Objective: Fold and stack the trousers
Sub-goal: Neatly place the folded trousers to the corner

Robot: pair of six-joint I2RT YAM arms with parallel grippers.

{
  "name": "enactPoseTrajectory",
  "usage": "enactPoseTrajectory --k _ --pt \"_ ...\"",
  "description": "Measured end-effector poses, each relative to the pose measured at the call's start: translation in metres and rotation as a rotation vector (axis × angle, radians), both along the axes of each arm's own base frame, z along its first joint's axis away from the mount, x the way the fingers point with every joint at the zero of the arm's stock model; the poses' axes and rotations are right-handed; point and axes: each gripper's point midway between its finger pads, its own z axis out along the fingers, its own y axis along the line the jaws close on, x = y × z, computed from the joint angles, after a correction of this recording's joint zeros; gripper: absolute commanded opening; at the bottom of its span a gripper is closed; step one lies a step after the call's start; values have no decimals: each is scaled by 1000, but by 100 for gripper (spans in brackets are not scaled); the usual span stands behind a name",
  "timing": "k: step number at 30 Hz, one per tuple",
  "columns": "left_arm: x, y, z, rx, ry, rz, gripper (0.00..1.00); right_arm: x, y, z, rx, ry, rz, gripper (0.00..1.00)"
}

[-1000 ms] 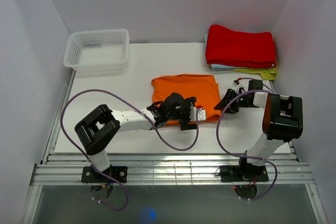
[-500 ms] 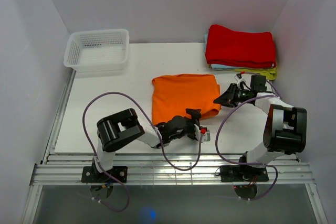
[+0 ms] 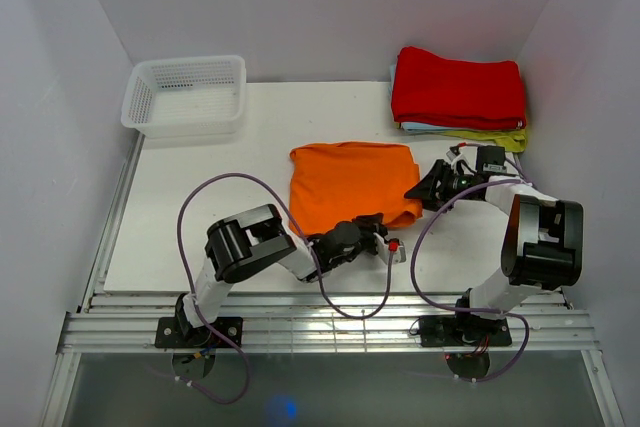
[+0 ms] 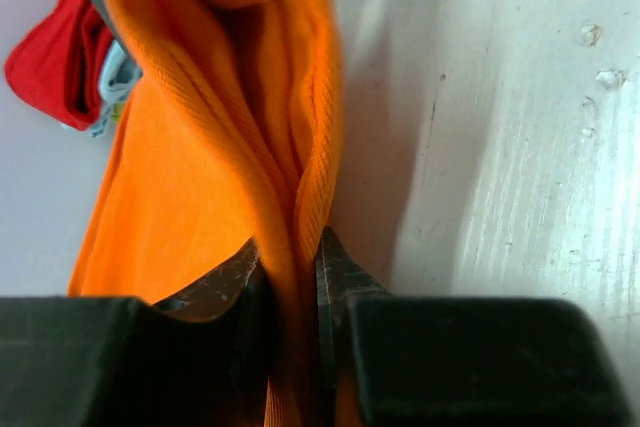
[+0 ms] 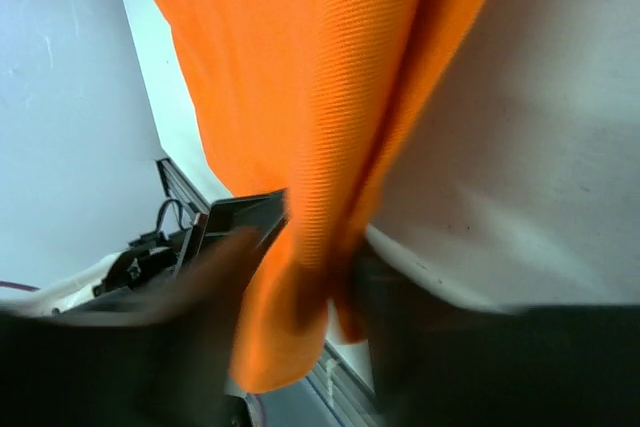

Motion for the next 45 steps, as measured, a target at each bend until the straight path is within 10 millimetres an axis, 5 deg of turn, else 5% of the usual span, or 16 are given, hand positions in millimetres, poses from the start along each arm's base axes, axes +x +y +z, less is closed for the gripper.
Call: enactPoseTrajectory --k 2,3,14,24,32,45 --pt "1 -1 -5 10 34 3 19 -3 -1 -4 -6 26 -4 97" --pt "1 -2 -6 14 49 1 17 -4 -1 -6 -12 31 -6 90" --pt "4 -3 -13 19 128 4 2 -24 -9 -29 -81 128 -56 90" --pt "14 -3 -8 1 175 13 0 -35 -19 -36 -122 195 -83 90" --pt "14 -4 2 -19 191 4 0 -44 -4 -43 2 240 -155 90" --pt "12 -4 9 -47 226 -4 0 -7 14 -38 100 88 -268 90"
